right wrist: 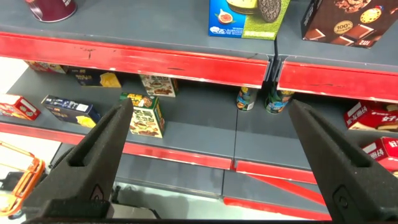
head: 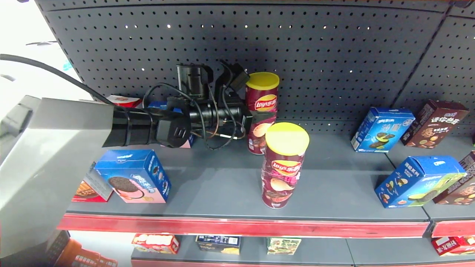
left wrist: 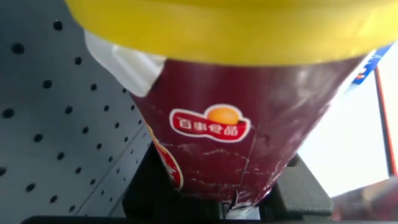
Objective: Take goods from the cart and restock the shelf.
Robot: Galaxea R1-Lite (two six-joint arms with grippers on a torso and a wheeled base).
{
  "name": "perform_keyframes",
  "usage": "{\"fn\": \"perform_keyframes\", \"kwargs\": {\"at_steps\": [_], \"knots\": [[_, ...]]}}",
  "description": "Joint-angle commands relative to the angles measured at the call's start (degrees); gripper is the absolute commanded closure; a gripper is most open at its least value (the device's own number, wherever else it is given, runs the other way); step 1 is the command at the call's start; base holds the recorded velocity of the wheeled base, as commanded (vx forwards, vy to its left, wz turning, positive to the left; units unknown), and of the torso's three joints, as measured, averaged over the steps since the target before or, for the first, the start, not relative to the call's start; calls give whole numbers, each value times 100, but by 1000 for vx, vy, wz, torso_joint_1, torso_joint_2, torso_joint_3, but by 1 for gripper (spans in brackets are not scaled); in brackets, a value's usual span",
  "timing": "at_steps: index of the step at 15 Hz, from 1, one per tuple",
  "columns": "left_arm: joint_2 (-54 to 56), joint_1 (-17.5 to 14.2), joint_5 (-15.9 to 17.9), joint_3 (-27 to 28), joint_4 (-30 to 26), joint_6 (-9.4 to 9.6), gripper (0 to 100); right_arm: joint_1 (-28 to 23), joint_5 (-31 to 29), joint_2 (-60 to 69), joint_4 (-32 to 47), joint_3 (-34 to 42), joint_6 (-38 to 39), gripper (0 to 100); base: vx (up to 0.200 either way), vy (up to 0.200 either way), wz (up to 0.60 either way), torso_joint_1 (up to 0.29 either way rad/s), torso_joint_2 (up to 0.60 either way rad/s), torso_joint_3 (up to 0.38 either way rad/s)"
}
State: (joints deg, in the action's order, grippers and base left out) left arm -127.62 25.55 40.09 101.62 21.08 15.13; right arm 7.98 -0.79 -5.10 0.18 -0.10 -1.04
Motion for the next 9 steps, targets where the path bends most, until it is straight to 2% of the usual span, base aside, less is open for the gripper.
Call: {"fn": "perform_keyframes", "kwargs": {"at_steps": [1,4,9], "knots": [[-184,2,-2,95,2,-1,100,1,0,-18,-1,1,-2,0,0,0,0,0,0,0],[-412,29,-2,367,2,8,100,1,0,-18,-1,1,-2,0,0,0,0,0,0,0],[-518,38,-2,402,2,104,100,1,0,-18,-1,1,-2,0,0,0,0,0,0,0]]}}
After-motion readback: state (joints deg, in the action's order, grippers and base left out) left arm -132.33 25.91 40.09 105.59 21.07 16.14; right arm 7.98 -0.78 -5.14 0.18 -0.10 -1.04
